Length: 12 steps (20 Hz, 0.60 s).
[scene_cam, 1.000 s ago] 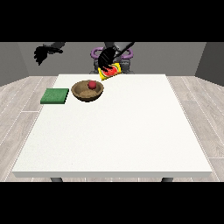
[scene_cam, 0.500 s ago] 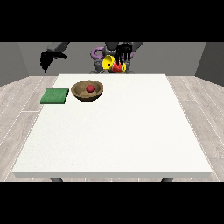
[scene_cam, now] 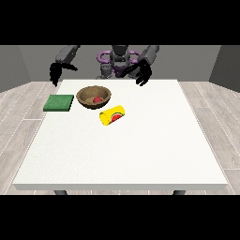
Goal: Pick the cup and pour the ball into the bowl, then pick the bowl and place it on the pad
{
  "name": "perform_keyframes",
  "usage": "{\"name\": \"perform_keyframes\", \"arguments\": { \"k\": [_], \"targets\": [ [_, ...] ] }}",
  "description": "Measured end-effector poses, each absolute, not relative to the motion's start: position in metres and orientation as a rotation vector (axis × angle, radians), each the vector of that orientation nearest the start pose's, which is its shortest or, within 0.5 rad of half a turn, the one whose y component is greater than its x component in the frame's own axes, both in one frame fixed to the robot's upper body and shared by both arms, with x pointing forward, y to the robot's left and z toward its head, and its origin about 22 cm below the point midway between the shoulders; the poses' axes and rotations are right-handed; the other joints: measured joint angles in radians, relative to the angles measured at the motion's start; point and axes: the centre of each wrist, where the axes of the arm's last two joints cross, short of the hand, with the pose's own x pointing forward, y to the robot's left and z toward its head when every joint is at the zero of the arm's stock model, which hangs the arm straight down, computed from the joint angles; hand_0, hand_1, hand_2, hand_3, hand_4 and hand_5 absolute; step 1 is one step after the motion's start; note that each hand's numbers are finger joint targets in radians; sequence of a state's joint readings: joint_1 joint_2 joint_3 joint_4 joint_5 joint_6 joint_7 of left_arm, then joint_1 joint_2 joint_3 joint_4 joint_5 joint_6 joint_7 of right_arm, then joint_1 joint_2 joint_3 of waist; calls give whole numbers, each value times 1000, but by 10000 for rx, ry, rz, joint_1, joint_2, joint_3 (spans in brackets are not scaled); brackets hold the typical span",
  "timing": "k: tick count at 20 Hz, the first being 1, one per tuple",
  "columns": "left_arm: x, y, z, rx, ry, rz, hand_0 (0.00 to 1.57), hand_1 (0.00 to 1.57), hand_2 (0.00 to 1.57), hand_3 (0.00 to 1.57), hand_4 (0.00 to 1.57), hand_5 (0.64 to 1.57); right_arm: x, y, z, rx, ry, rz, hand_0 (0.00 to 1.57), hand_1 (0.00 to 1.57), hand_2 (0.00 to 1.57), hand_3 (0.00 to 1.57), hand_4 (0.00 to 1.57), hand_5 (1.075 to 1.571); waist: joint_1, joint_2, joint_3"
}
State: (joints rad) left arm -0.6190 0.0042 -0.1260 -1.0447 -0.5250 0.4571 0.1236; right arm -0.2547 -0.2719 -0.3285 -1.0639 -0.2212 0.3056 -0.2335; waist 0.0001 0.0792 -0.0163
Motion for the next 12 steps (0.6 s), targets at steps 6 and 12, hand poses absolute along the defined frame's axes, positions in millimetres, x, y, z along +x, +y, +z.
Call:
{"name": "perform_keyframes", "arguments": {
  "k": [6,12],
  "targets": [
    [345,149,28,2696,-17931,-2526,0,0,0,0,0,1563,302,-321,-26,176,-16439,-1617,0,0,0,0,313,1569,729,525,102],
    [336,181,15,1607,-18389,-2316,0,0,0,0,0,1565,311,-302,-40,35,-16315,-2090,0,0,0,0,257,1567,962,688,150]
  ]
}}
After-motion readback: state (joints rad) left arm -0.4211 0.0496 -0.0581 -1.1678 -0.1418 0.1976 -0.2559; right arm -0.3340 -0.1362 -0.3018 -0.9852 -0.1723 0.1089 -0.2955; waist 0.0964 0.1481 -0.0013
